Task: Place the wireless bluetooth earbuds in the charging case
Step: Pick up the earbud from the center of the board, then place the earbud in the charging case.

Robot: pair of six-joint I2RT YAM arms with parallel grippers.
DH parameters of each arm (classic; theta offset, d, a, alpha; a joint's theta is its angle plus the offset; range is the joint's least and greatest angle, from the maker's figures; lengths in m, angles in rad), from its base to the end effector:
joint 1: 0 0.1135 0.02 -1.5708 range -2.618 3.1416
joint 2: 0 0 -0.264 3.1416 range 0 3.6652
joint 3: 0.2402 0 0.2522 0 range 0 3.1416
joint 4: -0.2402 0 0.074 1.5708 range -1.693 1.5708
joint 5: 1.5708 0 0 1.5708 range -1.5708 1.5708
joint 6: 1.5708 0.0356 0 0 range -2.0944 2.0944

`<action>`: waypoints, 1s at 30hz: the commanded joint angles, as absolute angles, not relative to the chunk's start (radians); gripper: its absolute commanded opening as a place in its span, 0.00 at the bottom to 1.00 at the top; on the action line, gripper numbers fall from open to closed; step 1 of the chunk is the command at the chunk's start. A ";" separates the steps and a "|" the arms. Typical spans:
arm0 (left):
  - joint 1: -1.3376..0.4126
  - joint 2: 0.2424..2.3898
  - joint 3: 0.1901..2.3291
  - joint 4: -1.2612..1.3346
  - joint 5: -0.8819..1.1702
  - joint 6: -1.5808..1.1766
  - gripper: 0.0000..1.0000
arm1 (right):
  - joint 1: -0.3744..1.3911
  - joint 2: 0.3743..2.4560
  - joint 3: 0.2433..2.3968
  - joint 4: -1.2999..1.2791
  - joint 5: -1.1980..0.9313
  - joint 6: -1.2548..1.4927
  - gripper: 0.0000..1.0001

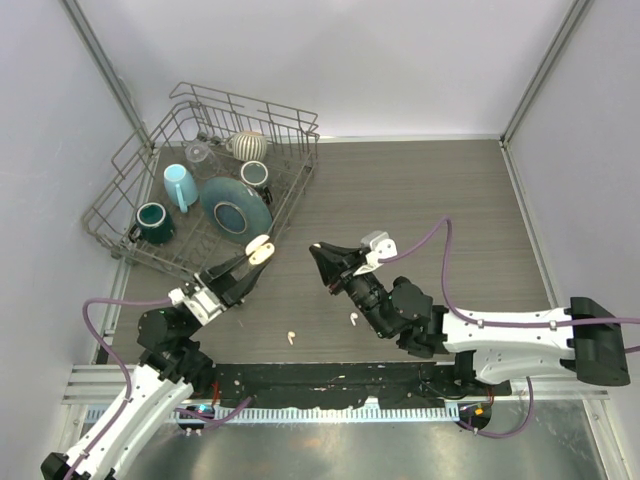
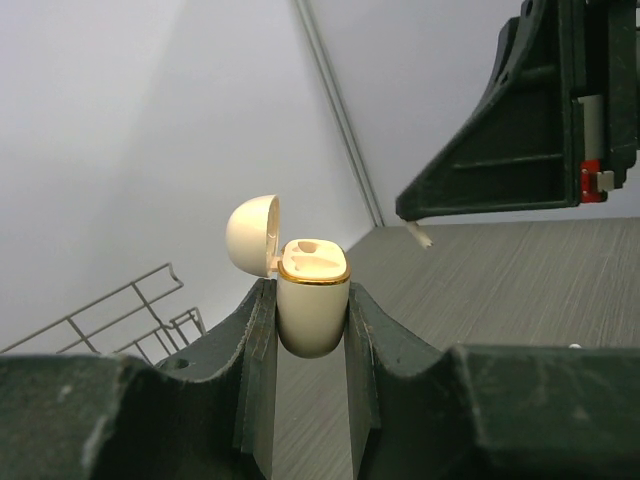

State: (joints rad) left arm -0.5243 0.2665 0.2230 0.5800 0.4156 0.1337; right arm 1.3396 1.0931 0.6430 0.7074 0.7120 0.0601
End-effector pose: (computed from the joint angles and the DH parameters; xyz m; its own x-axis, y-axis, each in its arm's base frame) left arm 0.0831 -0.0646 0.2868 0.5396 -0.1712 -0.8243 0.6926 0.6469 0.3191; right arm 0.0783 0.2311 0.3211 0.0226 0.2946 -0.9553 -0.5946 0.7722 0.2241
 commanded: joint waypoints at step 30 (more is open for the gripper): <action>-0.528 0.230 0.201 0.670 0.496 0.153 0.00 | 1.361 1.402 0.713 1.493 0.210 -0.253 0.01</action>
